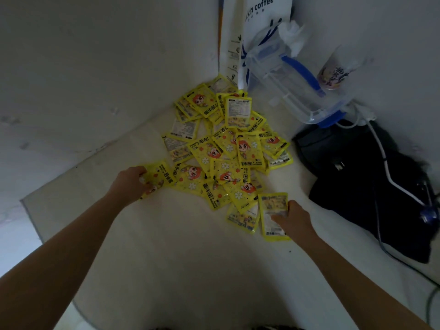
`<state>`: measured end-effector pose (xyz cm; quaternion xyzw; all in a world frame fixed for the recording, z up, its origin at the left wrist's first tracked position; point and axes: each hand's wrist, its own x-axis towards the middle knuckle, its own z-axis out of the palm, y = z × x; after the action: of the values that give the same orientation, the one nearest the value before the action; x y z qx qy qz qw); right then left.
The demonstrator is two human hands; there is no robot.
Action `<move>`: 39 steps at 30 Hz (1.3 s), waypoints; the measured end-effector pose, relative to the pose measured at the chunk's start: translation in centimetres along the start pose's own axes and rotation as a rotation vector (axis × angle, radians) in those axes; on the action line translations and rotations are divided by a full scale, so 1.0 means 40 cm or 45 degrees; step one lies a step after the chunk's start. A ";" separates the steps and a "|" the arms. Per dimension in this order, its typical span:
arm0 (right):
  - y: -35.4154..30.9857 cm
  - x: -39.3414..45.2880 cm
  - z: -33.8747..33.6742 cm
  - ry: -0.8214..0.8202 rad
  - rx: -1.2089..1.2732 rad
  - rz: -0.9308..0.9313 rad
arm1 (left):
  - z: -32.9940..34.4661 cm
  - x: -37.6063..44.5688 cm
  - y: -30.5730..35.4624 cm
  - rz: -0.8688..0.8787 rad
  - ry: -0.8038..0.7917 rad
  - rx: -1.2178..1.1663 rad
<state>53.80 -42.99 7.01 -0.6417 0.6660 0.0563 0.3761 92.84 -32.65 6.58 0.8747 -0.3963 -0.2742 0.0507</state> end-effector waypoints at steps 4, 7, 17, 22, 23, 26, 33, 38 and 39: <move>0.007 -0.016 0.017 0.049 -0.077 0.064 | -0.004 0.026 -0.006 0.041 0.034 0.149; 0.006 -0.025 0.029 0.096 -0.233 0.122 | -0.005 0.028 0.006 -0.046 -0.040 0.088; -0.010 -0.035 0.051 0.119 -0.047 0.134 | 0.012 0.005 0.009 -0.063 0.047 0.112; -0.004 -0.037 0.050 0.148 0.112 0.042 | 0.015 -0.030 0.017 -0.108 0.129 -0.165; -0.003 -0.037 0.047 0.151 0.161 0.033 | 0.017 -0.042 0.019 -0.152 0.143 -0.258; -0.003 -0.038 0.032 0.155 0.346 0.062 | 0.029 -0.074 0.017 -0.281 0.166 -0.448; -0.016 -0.026 -0.050 0.148 0.202 -0.056 | 0.017 -0.120 0.012 -0.327 0.154 -0.709; -0.083 -0.004 -0.098 0.154 0.232 -0.188 | -0.007 -0.119 0.062 -0.318 0.119 -1.096; -0.100 0.006 -0.104 0.141 0.242 -0.219 | -0.009 -0.115 0.077 -0.311 0.099 -1.159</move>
<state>55.64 -46.19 11.48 -0.6600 0.6306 -0.0751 0.4014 88.53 -31.48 9.83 0.8134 -0.1279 -0.3910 0.4113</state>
